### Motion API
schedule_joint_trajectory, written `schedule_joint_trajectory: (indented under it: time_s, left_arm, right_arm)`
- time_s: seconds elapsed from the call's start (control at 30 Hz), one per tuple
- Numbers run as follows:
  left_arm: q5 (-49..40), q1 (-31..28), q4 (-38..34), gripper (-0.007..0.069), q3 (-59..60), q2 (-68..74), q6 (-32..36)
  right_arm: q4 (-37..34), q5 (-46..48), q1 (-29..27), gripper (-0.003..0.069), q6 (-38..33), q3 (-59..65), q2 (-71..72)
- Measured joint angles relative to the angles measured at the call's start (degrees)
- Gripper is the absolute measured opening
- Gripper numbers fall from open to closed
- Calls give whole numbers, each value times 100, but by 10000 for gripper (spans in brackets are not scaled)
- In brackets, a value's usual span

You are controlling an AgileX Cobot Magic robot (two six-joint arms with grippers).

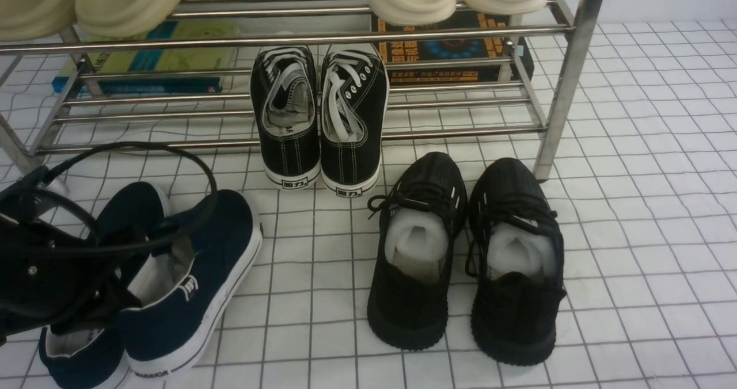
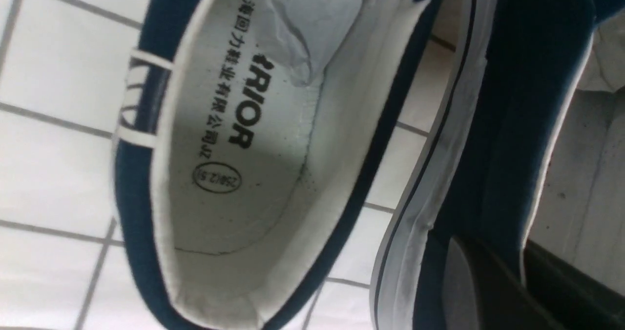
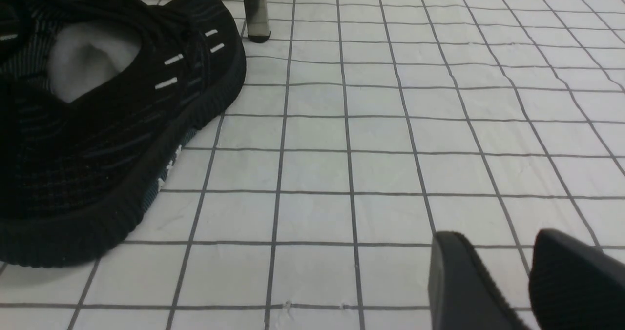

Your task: Take the shoes off the shelf with your hand from the white checkered tablecloth.

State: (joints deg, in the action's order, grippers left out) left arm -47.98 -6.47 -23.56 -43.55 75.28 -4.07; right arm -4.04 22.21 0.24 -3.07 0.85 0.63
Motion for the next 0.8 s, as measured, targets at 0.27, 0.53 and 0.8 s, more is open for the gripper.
schedule_joint_trajectory:
  time_s: [0.27, 0.53, 0.8]
  left_arm:
    - [49, 0, -120, 188, -6, -5, 7]
    - [-578, 0, -61, 304, -436, -754, 353]
    - [-1624, 0, 374, 55, -608, -2534, 481]
  right_arm:
    - [5, 0, 0, 239, 0, 0, 0]
    - [5, 0, 0, 239, 0, 0, 0]
    - [5, 0, 0, 239, 0, 0, 0]
